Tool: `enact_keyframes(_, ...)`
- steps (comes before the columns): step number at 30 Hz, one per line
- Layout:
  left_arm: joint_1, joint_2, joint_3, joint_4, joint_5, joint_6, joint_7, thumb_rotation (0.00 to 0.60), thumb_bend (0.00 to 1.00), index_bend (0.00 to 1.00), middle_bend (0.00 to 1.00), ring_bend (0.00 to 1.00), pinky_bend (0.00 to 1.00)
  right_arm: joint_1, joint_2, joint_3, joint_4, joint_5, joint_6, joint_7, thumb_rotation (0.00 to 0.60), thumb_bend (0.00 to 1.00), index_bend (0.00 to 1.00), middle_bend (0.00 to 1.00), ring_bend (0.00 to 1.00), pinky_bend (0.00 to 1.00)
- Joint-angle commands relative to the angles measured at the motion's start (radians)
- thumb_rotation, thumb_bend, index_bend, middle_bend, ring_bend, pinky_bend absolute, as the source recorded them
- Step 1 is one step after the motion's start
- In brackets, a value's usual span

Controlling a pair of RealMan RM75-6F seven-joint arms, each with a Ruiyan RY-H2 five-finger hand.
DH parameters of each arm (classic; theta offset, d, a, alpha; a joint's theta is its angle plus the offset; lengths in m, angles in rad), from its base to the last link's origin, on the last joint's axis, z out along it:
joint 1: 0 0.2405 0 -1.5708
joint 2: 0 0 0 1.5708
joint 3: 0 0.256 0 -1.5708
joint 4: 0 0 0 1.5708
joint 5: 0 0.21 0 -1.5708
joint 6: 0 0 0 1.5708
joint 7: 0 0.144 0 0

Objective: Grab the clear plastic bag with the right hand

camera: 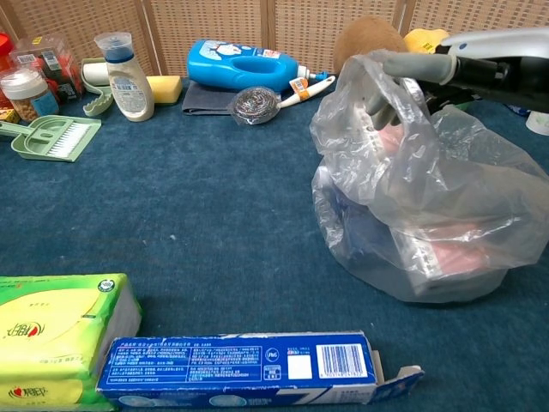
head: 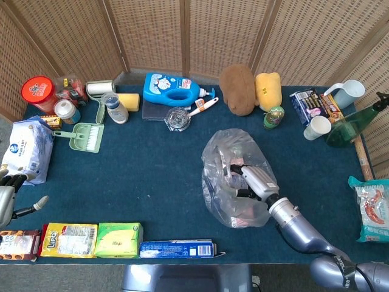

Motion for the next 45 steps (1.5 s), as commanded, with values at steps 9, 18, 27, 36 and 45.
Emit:
enact_keyframes(9,0.001,-0.003,0.001,0.009,0.001,0.002,-0.01,0.0,0.16,0.29,0.36,0.32,0.15,0.053,0.023,0.066,-0.042,0.114,-0.109,0.172,0.098,0.31,0.33,0.34,0.27,0.23)
enact_keyframes(18,0.002,-0.005,0.001,0.016,-0.001,0.0,-0.017,0.0,0.16,0.29,0.36,0.32,0.15,0.125,0.069,0.124,-0.06,0.284,-0.311,0.356,0.097,0.31,0.34,0.37,0.3,0.24)
enact_keyframes(27,0.0,-0.007,0.001,0.023,-0.006,-0.006,-0.02,0.0,0.16,0.3,0.36,0.32,0.15,0.171,0.115,0.228,-0.029,0.436,-0.503,0.551,0.098,0.31,0.35,0.39,0.33,0.25)
enact_keyframes(36,-0.005,-0.01,-0.001,0.026,-0.006,-0.012,-0.018,0.0,0.16,0.29,0.36,0.32,0.15,0.21,0.106,0.125,-0.005,0.354,-0.415,0.409,0.098,0.3,0.36,0.4,0.34,0.26)
enact_keyframes(45,-0.003,-0.005,-0.002,0.026,-0.01,-0.01,-0.018,0.0,0.16,0.29,0.36,0.32,0.15,0.255,0.062,0.041,-0.022,0.371,-0.297,0.305,0.096,0.3,0.36,0.39,0.34,0.27)
